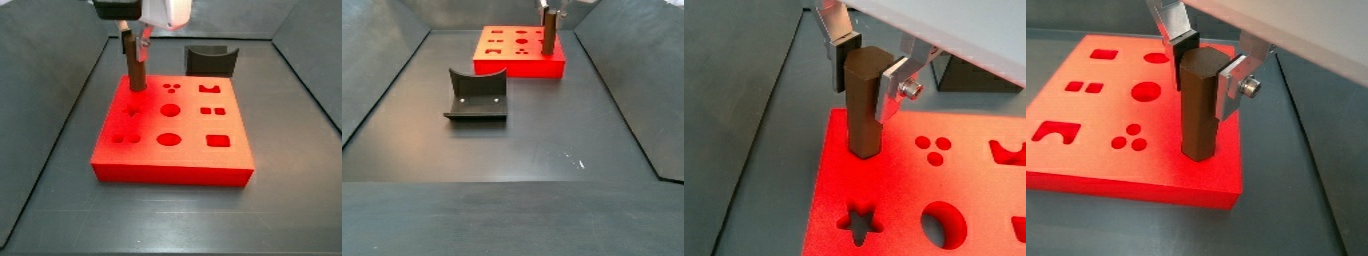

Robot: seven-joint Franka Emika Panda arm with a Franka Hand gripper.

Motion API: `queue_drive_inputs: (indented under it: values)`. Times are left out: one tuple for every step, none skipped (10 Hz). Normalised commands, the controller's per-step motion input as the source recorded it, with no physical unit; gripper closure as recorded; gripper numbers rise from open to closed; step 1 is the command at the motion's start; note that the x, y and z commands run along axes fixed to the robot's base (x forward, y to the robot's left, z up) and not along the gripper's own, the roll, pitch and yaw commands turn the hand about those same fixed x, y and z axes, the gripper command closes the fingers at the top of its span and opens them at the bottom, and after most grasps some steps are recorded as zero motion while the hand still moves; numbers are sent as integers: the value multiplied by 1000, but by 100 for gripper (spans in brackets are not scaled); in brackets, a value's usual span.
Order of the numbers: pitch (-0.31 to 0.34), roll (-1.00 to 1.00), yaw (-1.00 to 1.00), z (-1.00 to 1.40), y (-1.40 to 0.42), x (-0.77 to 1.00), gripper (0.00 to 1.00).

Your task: Insert the hexagon object.

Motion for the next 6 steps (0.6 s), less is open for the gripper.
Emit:
queue_drive_inputs:
  values:
    - [-76, 63, 0, -254, -140, -86, 100]
    - [-36, 0, 0, -471, 0, 0, 100]
    - [0, 0, -20, -734, 0, 77, 100]
    - [31, 107, -131, -974, 0, 191, 100]
    - [0, 74, -94, -1000, 0, 100, 100]
    - [0, 127, -89, -1000, 0, 9, 100]
